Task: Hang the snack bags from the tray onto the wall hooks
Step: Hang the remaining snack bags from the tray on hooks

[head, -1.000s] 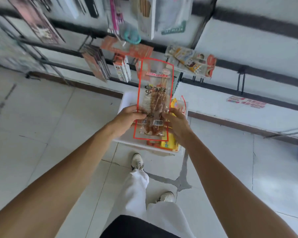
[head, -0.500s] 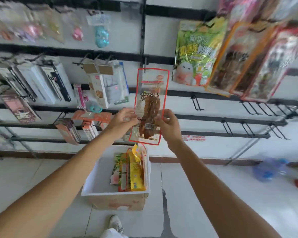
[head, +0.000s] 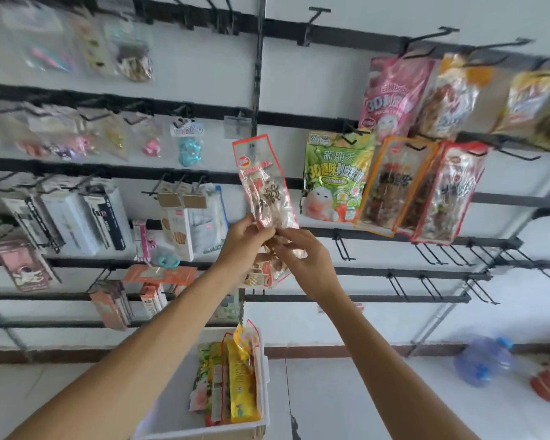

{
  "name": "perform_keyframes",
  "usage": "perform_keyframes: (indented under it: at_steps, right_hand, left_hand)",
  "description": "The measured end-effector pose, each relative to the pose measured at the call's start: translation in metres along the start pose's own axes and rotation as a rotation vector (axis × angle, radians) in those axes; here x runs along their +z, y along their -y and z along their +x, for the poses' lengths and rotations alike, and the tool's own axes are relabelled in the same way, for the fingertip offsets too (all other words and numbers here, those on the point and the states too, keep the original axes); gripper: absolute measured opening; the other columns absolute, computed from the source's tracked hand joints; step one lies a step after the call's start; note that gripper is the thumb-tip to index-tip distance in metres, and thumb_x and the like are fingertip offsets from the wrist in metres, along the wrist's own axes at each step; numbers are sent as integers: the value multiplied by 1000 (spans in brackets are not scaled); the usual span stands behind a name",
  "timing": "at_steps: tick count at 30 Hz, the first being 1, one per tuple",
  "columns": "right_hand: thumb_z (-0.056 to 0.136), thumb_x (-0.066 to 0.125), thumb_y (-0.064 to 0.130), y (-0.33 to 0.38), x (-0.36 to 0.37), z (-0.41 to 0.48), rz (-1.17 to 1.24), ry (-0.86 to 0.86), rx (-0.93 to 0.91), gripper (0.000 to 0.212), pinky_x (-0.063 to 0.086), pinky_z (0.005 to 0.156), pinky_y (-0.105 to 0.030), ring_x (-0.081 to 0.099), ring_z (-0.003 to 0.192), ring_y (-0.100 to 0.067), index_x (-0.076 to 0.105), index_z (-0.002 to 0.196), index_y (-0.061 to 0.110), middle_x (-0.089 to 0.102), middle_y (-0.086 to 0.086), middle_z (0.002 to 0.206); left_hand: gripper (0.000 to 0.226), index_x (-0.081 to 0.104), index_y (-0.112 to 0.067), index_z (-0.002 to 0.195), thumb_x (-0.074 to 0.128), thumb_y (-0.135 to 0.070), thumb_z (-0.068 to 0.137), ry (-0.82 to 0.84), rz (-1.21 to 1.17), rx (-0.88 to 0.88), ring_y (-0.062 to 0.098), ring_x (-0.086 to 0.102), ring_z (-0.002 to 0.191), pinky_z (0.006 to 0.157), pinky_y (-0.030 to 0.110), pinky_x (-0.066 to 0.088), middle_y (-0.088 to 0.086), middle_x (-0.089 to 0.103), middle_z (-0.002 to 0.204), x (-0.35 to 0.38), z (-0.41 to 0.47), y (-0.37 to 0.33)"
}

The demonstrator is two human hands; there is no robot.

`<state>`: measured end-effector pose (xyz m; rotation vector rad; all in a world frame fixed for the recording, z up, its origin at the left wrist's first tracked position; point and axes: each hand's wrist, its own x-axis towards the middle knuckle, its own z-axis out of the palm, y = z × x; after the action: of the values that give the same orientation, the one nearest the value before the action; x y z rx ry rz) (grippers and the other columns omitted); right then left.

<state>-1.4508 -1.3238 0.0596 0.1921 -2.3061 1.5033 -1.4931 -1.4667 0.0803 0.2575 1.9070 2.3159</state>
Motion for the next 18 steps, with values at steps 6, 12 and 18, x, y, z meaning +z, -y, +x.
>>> perform_keyframes:
  at_steps: [6,12,18]
  right_hand:
    - [94,67,32,-15,4,19,-164,-207,200,42,48,91,-31,58,108,-13,57,132,18,60,5,125]
    - [96,63,20,8,-10,40,324,-80,387,22,49,62,-22,69,85,-16,66,116,11,75,-4,102]
    - [93,61,4,-12,-26,12,316,-260,399,9,52,79,-47,71,85,-28,68,97,8,72,-11,88]
  left_hand:
    - [17,66,-16,99,55,-2,97,93,48,-164,23,66,89,76,41,59,6,68,94,-35,30,2]
    - [22,57,-3,117,59,-3,95,354,64,-294,25,68,92,78,40,60,14,68,107,-50,61,-7]
    - [29,65,-12,113,72,-11,85,465,175,-179,27,65,106,106,52,45,9,71,108,-19,86,7]
